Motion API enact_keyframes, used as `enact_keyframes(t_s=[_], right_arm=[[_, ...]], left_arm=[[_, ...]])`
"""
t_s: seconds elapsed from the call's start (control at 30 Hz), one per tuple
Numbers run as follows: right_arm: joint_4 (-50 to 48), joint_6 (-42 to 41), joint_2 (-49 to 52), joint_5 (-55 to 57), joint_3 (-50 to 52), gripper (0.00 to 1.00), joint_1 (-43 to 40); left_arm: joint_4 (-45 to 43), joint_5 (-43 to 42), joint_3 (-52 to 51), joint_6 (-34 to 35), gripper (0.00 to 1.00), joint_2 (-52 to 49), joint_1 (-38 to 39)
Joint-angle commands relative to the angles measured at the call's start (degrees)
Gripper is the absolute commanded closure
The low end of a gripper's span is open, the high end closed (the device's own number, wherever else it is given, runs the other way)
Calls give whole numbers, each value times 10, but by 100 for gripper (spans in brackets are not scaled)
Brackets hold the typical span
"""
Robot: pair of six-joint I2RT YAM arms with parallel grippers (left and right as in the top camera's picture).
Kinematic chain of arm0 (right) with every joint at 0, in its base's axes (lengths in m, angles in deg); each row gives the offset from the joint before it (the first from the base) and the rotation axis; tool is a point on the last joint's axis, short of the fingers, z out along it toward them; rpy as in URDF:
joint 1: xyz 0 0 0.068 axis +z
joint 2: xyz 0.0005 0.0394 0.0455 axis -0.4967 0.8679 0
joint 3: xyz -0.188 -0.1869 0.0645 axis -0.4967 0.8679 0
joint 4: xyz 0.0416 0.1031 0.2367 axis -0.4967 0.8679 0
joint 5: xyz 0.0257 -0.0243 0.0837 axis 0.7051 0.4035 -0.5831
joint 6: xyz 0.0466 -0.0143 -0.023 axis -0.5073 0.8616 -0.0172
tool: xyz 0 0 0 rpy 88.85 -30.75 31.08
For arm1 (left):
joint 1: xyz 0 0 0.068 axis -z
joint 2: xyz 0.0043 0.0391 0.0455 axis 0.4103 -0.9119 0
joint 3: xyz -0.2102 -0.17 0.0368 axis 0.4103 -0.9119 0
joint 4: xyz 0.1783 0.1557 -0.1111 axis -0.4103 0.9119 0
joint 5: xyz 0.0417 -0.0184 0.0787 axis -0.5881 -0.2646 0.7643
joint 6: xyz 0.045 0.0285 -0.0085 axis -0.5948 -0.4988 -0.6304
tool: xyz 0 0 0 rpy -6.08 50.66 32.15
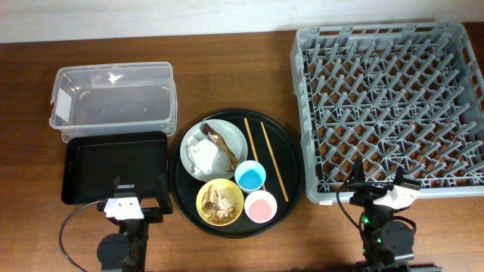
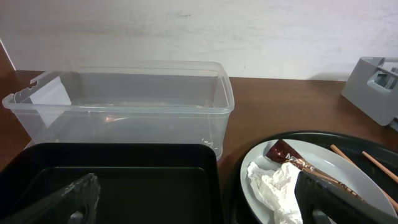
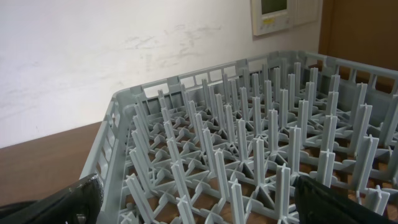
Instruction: Sort waste into correct bins and load items into the dishwasher rack
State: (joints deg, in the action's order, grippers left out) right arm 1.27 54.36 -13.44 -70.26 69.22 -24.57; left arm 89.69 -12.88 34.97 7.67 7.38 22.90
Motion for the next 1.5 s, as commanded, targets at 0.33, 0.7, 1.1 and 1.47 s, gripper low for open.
enact_keyframes(t_s=[0.33,0.7,1.1,1.47], right_arm=[[-2,-4,-4,-3,6,1,-4],[-2,-4,-4,-3,6,2,-4],[179,-3,47,-291,-231,1,-4],[562,-4,430,-372,-674,1,-4]], left_arm=[[0,-4,-2,-7,1,3,-1],[0,-16,-2,-7,1,3,-1],[38,-279,163,118,1,-91,-1],[483,-408,653,86,24,-633,47]])
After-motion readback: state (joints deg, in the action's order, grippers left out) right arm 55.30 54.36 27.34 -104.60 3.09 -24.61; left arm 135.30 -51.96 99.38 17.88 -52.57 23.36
